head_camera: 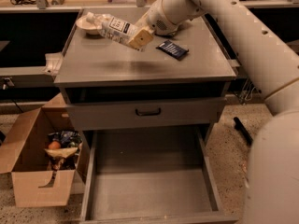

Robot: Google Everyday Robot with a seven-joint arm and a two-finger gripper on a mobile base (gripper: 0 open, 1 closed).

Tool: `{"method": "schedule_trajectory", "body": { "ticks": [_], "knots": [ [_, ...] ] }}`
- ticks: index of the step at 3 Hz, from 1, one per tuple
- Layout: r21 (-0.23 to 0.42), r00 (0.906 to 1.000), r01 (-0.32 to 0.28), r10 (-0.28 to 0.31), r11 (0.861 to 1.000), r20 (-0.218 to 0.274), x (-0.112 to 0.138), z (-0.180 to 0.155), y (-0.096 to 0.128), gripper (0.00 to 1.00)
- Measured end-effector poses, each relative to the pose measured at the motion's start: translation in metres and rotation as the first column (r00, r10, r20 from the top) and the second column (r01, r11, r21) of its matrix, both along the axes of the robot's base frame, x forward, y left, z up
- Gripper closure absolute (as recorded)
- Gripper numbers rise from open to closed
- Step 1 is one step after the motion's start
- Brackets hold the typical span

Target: Pick blue plastic bottle from middle drawer and place on counter

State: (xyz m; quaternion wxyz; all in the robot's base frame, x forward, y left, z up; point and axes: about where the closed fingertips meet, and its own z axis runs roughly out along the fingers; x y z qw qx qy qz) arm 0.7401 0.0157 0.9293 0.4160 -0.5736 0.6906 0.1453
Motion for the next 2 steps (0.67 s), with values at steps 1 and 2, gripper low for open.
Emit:
{"method": "schedule_trajectory", "body": {
  "ticks": [1,2],
  "knots": [
    [-0.047,0.9967,0.032,-0.035,0.998,-0.073,0.016,-0.009,0.009,1.00],
    [-0.121,0.9798,0.086,-0.106,0.989,-0.170,0.038,-0.030,0.018,1.00]
  ]
}}
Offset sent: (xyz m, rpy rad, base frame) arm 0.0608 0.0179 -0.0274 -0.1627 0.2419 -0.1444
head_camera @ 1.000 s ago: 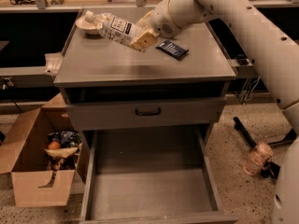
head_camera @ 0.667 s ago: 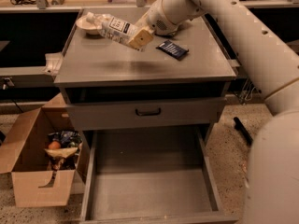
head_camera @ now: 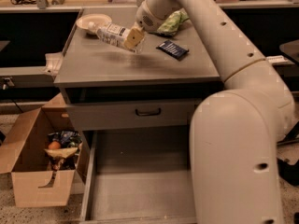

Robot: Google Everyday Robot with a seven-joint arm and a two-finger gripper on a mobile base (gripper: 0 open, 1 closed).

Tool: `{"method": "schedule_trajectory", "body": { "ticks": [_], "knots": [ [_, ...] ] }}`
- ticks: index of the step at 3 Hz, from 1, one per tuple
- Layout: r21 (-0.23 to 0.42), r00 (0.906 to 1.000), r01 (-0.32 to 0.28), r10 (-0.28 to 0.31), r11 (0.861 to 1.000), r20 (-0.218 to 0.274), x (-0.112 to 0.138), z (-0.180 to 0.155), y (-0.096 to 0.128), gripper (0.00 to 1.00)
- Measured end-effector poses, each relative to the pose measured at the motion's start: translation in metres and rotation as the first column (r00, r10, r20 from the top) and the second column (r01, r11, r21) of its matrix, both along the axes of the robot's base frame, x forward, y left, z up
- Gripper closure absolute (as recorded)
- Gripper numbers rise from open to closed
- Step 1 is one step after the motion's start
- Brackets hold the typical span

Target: Pick blue plastic bottle from middle drawer and place on counter

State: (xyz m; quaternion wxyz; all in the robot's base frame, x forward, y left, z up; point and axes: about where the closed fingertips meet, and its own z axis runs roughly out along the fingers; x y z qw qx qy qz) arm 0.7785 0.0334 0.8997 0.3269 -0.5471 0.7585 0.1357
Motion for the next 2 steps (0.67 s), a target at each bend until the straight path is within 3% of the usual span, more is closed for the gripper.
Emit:
{"method": "schedule_trajectory", "body": {
  "ticks": [1,2],
  "knots": [
    [-0.029,0.9980,0.039,-0.040,0.999,-0.049,0.0124,-0.0119,0.0050,1.00],
    [-0.029,0.9979,0.043,-0.044,0.999,-0.048,0.0138,-0.0103,0.0043,0.82]
  ]
}}
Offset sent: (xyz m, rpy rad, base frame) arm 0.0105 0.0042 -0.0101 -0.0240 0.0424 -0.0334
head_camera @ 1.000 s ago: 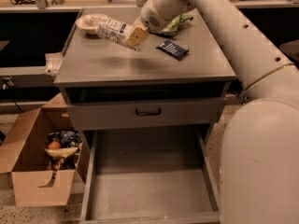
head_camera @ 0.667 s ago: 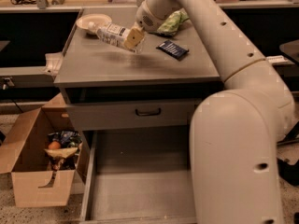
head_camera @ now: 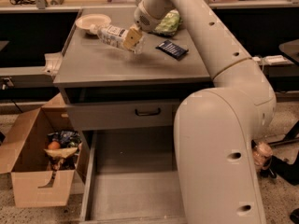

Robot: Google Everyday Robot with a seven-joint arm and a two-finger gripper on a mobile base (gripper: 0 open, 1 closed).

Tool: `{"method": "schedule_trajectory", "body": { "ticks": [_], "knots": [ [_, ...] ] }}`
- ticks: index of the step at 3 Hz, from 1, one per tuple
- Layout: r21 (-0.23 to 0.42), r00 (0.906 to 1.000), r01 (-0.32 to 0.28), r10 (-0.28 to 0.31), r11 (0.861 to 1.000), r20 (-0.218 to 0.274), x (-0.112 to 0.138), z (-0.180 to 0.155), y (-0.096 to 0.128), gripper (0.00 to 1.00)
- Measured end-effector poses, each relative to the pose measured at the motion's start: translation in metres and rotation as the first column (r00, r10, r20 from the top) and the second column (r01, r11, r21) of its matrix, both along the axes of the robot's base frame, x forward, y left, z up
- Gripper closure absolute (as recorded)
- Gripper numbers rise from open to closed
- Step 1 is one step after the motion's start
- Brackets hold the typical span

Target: Pick blue plastic bottle from middle drawer and place on counter

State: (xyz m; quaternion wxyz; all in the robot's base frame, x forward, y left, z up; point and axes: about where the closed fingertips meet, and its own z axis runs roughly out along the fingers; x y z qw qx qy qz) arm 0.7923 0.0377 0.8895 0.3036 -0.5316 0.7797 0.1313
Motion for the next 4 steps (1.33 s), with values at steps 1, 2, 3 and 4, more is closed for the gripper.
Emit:
{"method": "schedule_trajectory", "body": {
  "ticks": [1,2,3,4],
  "knots": [
    [0.000,1.0000,0.000,0.000,1.000,0.000,0.0000,-0.0001,0.0000,0.58],
    [0.000,1.0000,0.000,0.000,1.000,0.000,0.0000,-0.0001,0.0001,0.27],
    [0.000,1.0000,0.000,0.000,1.000,0.000,0.0000,-0.0001,0.0001,0.04],
    [0.000,1.0000,0.000,0.000,1.000,0.000,0.0000,-0.0002,0.0001,0.00]
  ]
}}
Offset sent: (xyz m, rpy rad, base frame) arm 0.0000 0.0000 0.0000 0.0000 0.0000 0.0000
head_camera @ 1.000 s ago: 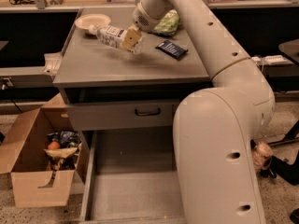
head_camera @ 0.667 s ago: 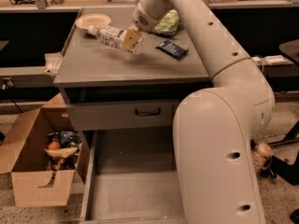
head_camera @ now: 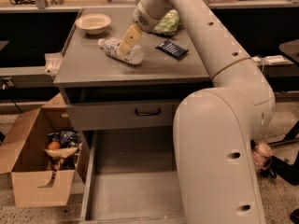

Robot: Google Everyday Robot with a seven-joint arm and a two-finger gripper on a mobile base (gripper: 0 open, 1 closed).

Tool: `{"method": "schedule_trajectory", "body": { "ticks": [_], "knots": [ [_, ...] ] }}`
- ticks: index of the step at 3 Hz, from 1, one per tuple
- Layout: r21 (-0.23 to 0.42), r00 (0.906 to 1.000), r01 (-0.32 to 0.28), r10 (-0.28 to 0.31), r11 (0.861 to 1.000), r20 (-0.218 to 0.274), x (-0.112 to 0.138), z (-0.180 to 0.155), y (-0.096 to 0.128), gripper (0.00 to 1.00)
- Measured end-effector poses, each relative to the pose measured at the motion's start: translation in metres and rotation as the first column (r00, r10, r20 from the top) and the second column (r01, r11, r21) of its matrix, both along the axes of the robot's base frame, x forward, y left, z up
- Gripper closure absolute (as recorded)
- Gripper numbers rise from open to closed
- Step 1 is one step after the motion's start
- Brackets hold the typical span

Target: Pick blue plastic bottle from middle drawer and place on counter

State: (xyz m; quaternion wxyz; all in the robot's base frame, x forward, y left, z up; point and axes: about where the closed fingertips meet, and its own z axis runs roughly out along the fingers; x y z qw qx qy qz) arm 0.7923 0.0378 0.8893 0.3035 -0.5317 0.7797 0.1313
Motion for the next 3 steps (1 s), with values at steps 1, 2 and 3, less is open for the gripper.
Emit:
{"method": "schedule_trajectory", "body": {
  "ticks": [1,2,3],
  "knots": [
    [0.000,1.0000,0.000,0.000,1.000,0.000,0.000,0.000,0.000,0.00],
    [0.089,0.9969,-0.043,0.036,0.995,0.070,-0.007,0.042,0.008,0.00],
    [0.097,0.9964,-0.049,0.042,0.994,0.073,-0.008,0.044,0.011,0.00]
  ]
}}
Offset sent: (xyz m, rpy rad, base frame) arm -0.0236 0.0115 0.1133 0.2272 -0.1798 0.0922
